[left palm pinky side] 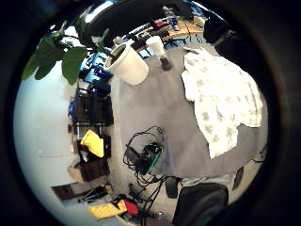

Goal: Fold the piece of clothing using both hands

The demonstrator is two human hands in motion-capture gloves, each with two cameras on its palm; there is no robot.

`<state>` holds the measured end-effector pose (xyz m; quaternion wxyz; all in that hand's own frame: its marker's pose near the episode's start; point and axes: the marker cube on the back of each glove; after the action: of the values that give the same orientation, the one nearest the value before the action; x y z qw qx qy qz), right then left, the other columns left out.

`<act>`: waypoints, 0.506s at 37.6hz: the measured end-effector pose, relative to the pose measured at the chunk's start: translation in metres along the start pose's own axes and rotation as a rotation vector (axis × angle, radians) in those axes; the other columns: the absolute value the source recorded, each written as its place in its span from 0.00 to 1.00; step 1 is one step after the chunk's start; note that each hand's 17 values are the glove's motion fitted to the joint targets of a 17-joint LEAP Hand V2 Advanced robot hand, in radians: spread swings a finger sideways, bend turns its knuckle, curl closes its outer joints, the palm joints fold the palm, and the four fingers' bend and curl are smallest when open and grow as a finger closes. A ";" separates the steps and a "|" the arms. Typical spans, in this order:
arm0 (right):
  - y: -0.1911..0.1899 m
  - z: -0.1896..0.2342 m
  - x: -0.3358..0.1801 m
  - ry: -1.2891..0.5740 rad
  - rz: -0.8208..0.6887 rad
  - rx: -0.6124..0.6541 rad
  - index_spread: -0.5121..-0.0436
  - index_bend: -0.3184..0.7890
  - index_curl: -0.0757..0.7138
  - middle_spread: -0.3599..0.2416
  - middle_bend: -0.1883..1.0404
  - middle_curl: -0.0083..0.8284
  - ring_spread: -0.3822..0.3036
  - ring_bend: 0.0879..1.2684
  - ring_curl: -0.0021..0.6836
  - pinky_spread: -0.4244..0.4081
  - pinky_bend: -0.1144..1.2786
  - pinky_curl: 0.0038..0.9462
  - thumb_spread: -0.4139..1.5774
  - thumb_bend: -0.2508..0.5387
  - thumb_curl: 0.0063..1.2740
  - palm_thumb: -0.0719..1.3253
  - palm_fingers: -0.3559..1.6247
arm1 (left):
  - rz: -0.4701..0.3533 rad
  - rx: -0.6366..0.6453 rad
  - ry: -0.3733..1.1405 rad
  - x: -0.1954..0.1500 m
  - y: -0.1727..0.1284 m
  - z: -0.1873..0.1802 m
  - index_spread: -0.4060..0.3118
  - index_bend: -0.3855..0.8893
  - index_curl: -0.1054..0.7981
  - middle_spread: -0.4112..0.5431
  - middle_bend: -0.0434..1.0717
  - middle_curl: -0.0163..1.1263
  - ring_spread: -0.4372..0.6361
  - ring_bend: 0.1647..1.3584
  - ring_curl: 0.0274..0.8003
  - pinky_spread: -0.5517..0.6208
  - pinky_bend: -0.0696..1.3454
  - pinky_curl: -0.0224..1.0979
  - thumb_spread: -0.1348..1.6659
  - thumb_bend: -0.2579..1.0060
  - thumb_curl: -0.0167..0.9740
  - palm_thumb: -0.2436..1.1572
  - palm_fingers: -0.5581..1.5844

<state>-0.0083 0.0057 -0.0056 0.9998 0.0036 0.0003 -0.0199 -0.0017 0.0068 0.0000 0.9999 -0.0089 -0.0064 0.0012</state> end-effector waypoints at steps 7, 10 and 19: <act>-0.002 -0.001 -0.001 0.022 0.004 -0.025 0.40 0.41 0.32 0.56 0.36 0.28 0.65 0.28 0.32 0.74 0.36 0.24 0.81 0.73 0.10 0.40 0.38 | 0.018 -0.041 0.023 0.003 0.003 0.009 0.41 0.48 0.40 0.47 0.16 0.15 0.44 0.30 0.29 0.55 0.30 0.24 0.70 0.24 0.10 0.27 0.48; 0.001 0.000 -0.002 0.030 -0.005 -0.034 0.39 0.41 0.33 0.56 0.36 0.30 0.64 0.29 0.34 0.74 0.35 0.25 0.83 0.72 0.11 0.40 0.38 | 0.044 -0.094 0.028 0.007 0.005 0.023 0.40 0.48 0.43 0.47 0.16 0.16 0.44 0.30 0.30 0.55 0.30 0.25 0.72 0.24 0.11 0.27 0.47; 0.008 0.013 0.004 0.022 -0.005 -0.058 0.37 0.41 0.36 0.56 0.36 0.35 0.64 0.29 0.38 0.75 0.34 0.28 0.87 0.68 0.12 0.41 0.38 | 0.188 -0.349 -0.018 0.029 0.024 0.112 0.45 0.39 0.43 0.50 0.16 0.17 0.46 0.34 0.34 0.55 0.34 0.29 0.71 0.20 0.15 0.26 0.43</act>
<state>-0.0042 0.0134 0.0076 0.9994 -0.0253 0.0120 -0.0225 0.0256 0.0334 0.1119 0.9786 -0.1827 -0.0144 0.0937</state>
